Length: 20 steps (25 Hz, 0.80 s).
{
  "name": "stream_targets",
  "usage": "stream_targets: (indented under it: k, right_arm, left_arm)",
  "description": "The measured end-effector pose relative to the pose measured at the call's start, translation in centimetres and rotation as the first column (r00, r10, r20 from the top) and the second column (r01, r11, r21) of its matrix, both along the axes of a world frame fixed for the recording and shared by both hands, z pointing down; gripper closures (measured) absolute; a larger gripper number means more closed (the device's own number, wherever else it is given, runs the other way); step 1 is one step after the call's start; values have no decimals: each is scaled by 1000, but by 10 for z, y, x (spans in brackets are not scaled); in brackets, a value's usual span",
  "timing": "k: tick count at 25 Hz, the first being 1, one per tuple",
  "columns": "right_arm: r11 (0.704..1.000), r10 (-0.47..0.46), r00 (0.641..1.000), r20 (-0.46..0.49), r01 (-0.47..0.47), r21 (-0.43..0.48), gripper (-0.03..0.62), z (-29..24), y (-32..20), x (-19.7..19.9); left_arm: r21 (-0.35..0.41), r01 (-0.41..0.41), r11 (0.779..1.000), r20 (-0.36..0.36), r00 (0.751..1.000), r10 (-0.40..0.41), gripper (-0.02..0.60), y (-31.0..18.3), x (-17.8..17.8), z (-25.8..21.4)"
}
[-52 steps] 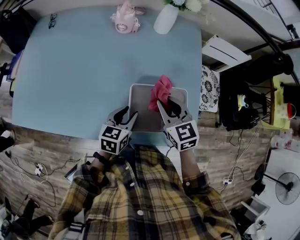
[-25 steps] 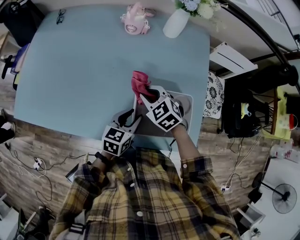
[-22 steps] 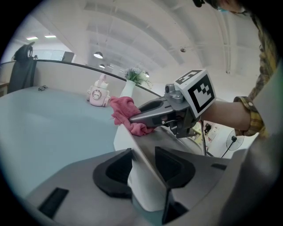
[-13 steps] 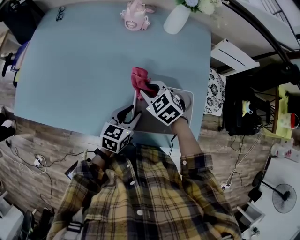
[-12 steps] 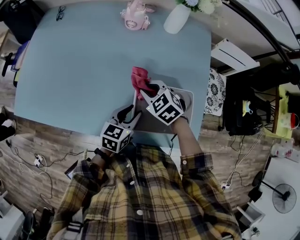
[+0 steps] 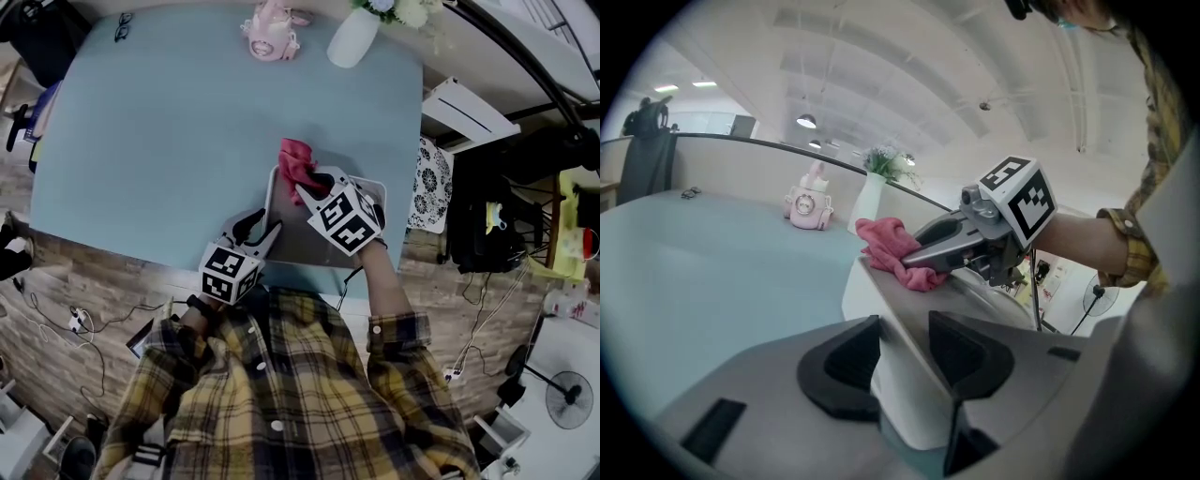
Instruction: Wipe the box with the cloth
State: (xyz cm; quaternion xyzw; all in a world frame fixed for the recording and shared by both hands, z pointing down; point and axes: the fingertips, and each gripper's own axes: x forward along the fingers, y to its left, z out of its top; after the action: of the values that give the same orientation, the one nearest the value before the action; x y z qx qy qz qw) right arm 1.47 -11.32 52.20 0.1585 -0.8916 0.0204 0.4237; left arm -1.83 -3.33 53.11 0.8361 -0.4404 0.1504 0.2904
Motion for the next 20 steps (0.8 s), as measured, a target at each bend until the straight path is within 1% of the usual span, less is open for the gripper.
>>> stream_targets:
  k: [5,14,20]
  right_arm:
    - [1000,28,999,-16,-28,-6,526,1,0,23]
    - [997,79,993,-91,-78,17,526,0,-4,65]
    - [991,134,987,-91,-131,36,525,-6,-4,80]
  left_arm:
    - [5,0,1000,-1,1000,0,422,2,0,0]
    - [6,-7,1000,-2,1000,7,422,1,1,0]
    - [0,-11,1000,-1,1000,11,420,2,0,0]
